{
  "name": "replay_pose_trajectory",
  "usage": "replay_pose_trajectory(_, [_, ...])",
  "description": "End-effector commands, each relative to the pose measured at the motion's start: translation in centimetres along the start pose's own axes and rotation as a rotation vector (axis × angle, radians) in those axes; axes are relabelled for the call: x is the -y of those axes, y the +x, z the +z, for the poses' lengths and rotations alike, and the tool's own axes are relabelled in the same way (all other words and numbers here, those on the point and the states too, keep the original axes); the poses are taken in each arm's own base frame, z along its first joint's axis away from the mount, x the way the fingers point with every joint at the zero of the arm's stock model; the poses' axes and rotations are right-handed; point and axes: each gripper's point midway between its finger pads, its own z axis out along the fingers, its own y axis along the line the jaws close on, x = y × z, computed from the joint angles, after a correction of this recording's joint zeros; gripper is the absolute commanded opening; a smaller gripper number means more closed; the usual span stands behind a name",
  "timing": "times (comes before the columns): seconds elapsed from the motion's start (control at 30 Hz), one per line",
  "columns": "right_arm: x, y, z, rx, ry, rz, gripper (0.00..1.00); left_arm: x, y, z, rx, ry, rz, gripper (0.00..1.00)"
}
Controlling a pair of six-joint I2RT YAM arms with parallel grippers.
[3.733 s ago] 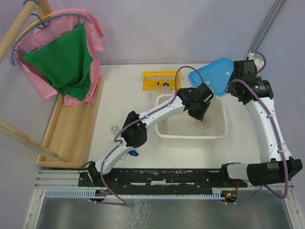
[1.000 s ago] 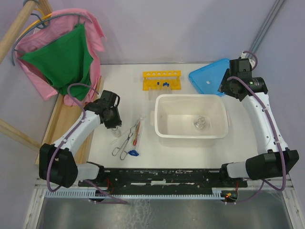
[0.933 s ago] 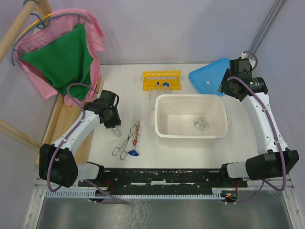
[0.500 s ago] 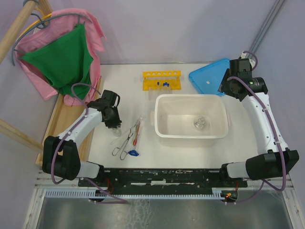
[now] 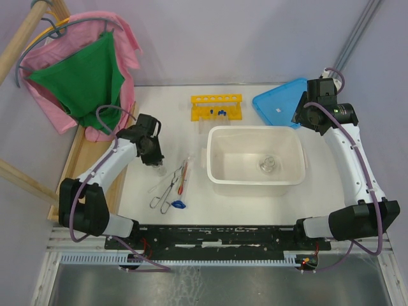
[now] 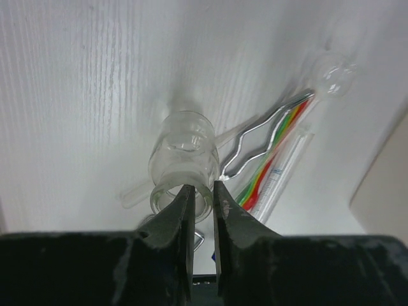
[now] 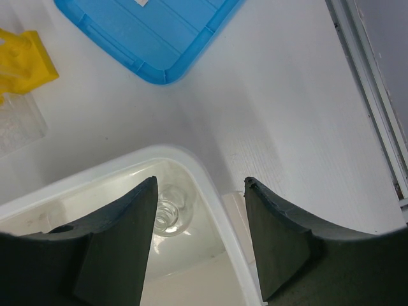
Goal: Organize the chemistry lab equipment
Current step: Place the chemistry item in the storage box.
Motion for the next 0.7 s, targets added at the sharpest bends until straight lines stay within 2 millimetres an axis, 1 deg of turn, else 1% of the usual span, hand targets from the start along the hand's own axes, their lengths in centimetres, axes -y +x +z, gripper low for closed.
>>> replay_pose_trajectory(0.0, [-0.3, -1.3, -0.2, 0.054, -0.011, 0.019, 0.65, 4.0, -6.2, -5.2, 0.172, 0.135, 0.038, 0.03])
replay_pose_trajectory(0.03, [-0.4, -1.4, -0.2, 0.055, -0.012, 0.020, 0.65, 5.1, -7.8, -7.1, 0.218, 0.158, 0.044, 0.03])
replay_pose_trajectory(0.13, [-0.5, -1.5, -0.1, 0.053, -0.013, 0.021, 0.65, 8.0, -10.4, -11.5, 0.315, 0.184, 0.087, 0.03])
replay_pose_trajectory(0.2, [-0.6, -1.6, 0.0, 0.051, -0.014, 0.022, 0.65, 10.5, -11.5, -13.7, 0.350, 0.206, 0.127, 0.03])
replay_pose_trajectory(0.3, [-0.8, -1.7, 0.1, 0.048, -0.016, 0.022, 0.65, 14.9, -11.8, -16.3, 0.377, 0.246, 0.204, 0.03])
replay_pose_trajectory(0.37, [-0.8, -1.8, 0.2, 0.047, -0.013, 0.022, 0.65, 17.9, -11.2, -17.2, 0.378, 0.267, 0.258, 0.03])
replay_pose_trajectory(0.43, [-0.8, -1.9, 0.1, 0.050, -0.014, 0.023, 0.65, 20.8, -10.2, -17.5, 0.362, 0.297, 0.312, 0.03])
replay_pose_trajectory(0.53, [-0.6, -2.1, -0.1, 0.057, -0.008, 0.024, 0.65, 24.9, -7.9, -17.3, 0.317, 0.347, 0.396, 0.03])
replay_pose_trajectory(0.67, [-0.2, -2.1, -0.2, 0.066, 0.008, 0.020, 0.65, 29.0, -5.3, -16.5, 0.259, 0.399, 0.485, 0.03])
